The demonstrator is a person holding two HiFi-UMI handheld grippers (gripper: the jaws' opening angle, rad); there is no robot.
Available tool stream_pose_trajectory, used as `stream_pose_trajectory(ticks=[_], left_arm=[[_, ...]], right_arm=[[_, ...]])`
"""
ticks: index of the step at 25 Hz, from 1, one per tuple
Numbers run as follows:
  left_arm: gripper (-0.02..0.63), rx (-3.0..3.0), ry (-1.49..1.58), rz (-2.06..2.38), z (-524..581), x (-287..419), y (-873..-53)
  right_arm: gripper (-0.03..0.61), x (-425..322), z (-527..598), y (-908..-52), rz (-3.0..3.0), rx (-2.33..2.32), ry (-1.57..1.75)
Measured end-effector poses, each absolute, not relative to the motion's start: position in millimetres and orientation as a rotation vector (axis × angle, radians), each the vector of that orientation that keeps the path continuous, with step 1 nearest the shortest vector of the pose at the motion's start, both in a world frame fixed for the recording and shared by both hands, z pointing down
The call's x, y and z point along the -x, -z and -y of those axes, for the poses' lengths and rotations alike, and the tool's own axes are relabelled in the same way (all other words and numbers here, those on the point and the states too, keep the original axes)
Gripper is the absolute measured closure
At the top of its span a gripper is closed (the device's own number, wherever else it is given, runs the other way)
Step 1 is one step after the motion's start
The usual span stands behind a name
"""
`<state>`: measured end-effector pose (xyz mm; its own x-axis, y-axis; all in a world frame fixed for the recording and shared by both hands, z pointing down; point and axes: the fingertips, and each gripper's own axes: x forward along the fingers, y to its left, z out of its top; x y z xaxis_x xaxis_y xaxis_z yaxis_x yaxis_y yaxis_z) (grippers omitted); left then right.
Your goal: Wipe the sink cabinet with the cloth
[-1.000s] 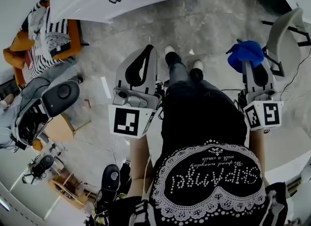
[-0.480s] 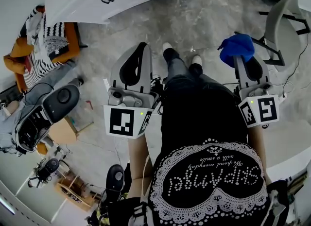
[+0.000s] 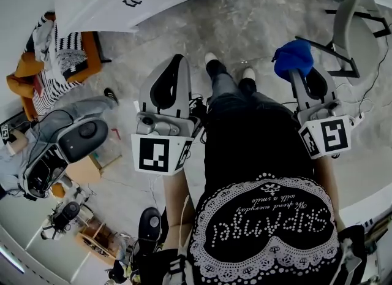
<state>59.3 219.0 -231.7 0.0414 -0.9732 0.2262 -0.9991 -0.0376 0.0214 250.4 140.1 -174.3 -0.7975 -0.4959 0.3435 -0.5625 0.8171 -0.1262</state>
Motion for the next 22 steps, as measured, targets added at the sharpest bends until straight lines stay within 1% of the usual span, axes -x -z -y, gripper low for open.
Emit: stream_pose_trajectory(ticks=[10,22], left_arm=[[0.609,-2.165,-0.239,2.041,-215,-82,236],[0.611,-2.147,-0.251,2.048,-224,-86,237]], right_arm=[[0.518,-268,-141,173,2.706,-0.790,-0.309],[0.518,-271,-150,178,2.716,-0.752,-0.288]])
